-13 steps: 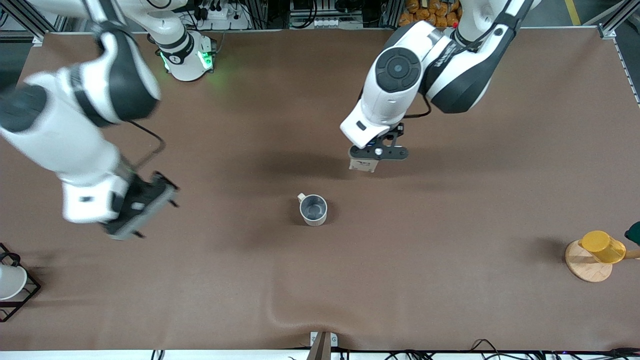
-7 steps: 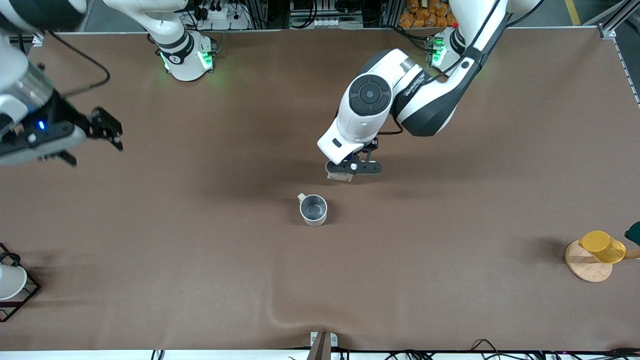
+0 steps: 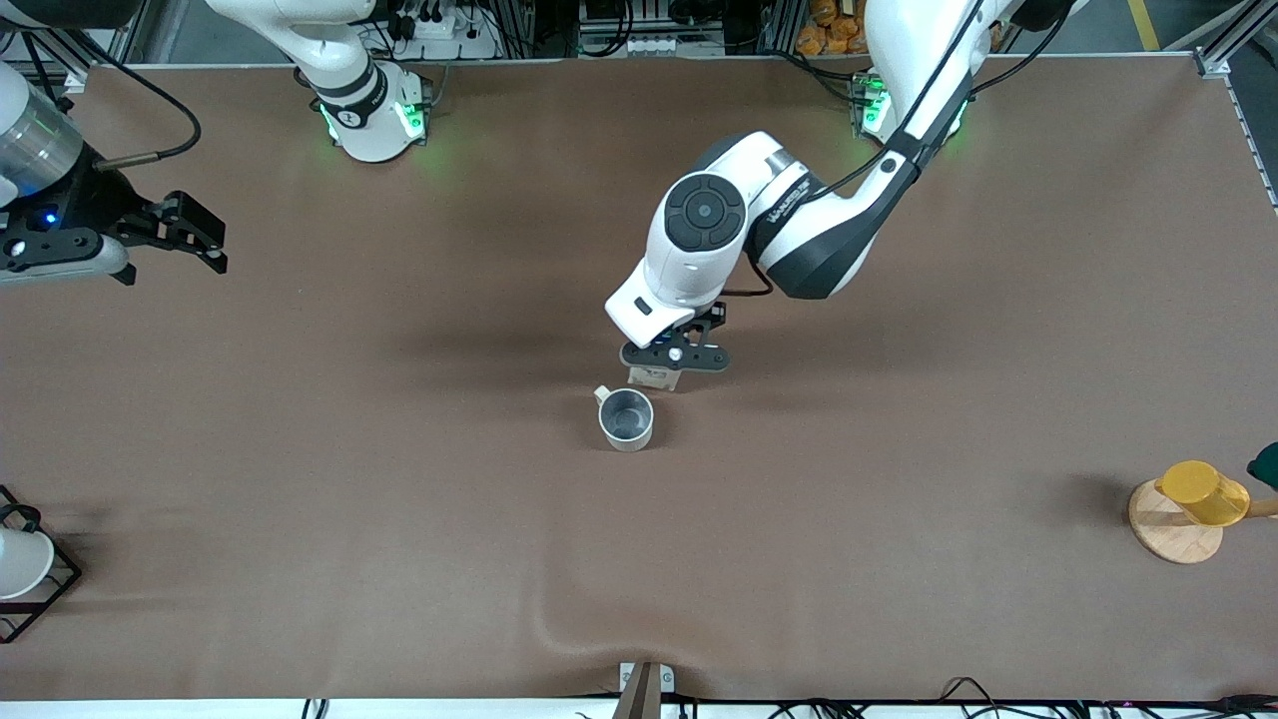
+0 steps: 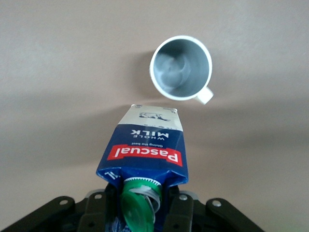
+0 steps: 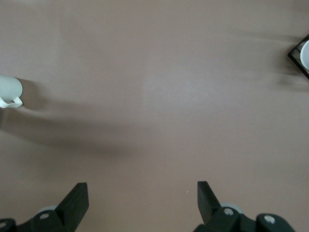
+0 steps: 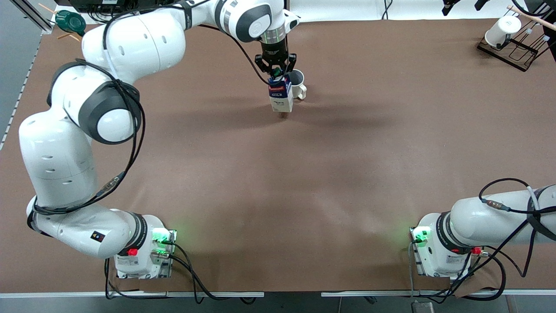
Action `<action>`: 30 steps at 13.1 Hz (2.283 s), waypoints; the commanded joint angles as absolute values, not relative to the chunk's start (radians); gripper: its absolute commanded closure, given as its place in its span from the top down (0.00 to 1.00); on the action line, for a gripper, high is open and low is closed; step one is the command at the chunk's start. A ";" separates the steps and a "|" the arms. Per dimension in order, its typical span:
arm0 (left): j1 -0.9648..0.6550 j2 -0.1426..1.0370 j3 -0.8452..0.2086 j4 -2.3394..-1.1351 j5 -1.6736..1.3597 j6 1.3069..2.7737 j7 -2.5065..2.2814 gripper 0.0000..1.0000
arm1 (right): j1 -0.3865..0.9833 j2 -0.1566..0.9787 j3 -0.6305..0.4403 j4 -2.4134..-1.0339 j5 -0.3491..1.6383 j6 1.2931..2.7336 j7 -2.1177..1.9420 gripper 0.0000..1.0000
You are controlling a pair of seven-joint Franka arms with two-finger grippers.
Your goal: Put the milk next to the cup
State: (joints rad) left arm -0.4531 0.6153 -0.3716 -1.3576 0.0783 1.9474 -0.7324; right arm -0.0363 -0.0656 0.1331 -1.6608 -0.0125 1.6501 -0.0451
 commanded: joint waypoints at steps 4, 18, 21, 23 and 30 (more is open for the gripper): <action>-0.526 0.666 -0.304 -1.321 0.104 1.990 -0.761 0.33 | -0.075 -0.061 0.144 -1.640 0.006 1.643 -0.035 1.00; -0.343 0.382 -0.255 -1.331 0.100 1.832 -0.719 1.00 | -0.009 -0.074 -0.023 -1.615 -0.002 1.578 -0.035 1.00; -0.192 0.299 -0.261 -1.344 0.100 1.714 -0.637 1.00 | -0.014 -0.068 -0.023 -1.617 0.011 1.577 -0.032 1.00; -0.115 0.244 -0.264 -1.370 0.085 1.654 -0.562 1.00 | -0.014 -0.060 -0.021 -1.611 0.014 1.580 -0.022 1.00; 0.023 0.058 -0.264 -1.557 0.066 1.655 -0.379 1.00 | -0.015 -0.045 -0.008 -1.572 0.014 1.530 0.095 1.00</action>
